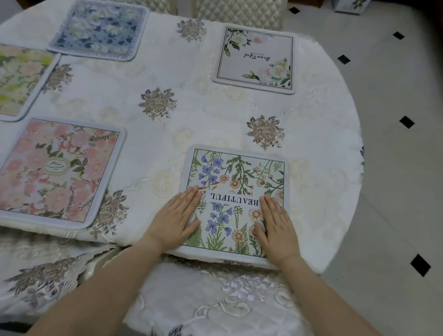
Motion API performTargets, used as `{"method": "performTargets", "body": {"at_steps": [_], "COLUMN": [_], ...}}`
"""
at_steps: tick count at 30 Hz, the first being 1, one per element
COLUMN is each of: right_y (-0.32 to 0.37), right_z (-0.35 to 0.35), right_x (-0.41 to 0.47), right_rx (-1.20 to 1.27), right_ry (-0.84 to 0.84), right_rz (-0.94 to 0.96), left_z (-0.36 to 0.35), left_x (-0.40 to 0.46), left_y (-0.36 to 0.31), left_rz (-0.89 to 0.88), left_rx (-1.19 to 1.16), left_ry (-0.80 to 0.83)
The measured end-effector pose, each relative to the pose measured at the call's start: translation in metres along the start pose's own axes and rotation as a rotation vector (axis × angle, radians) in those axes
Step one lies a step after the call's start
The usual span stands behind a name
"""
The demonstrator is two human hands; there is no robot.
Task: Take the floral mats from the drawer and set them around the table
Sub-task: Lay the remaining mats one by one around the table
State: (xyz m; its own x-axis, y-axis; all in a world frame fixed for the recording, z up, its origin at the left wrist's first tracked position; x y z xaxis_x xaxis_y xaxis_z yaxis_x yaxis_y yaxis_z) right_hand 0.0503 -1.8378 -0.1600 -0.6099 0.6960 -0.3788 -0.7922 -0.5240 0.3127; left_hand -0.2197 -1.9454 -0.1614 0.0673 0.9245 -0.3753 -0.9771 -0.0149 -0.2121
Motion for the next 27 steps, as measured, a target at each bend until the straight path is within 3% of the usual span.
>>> {"method": "performTargets", "body": {"at_steps": [10, 18, 27], "right_y": [-0.009, -0.005, 0.028], "right_z": [0.050, 0.139, 0.171], "right_x": [0.000, -0.031, -0.117], "right_rx": [0.122, 0.125, 0.075], "right_ry": [0.103, -0.139, -0.452], "right_rz": [0.103, 0.073, 0.065], "left_z": [0.055, 0.132, 0.170], "left_x": [0.006, -0.014, -0.069], "left_y": [-0.038, -0.074, -0.131], "left_rz": [0.156, 0.089, -0.064], "left_rx": [-0.130, -0.074, -0.073], "left_ry": [-0.043, -0.390, -0.559]}}
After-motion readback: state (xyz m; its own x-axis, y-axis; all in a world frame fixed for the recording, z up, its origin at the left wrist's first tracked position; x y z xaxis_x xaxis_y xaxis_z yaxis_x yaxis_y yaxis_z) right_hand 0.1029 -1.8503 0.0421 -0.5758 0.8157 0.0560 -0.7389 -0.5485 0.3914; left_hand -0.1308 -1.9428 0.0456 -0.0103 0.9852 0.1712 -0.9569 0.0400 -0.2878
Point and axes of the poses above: each hand's wrist, its own x-axis towards the middle knuckle, its own z-axis out of the back of the hand, y = z × x, the point moved 2 cm from there along x, towards the middle knuckle, and after that the axes turned 11 degrees about y, right-handed, at the moved point
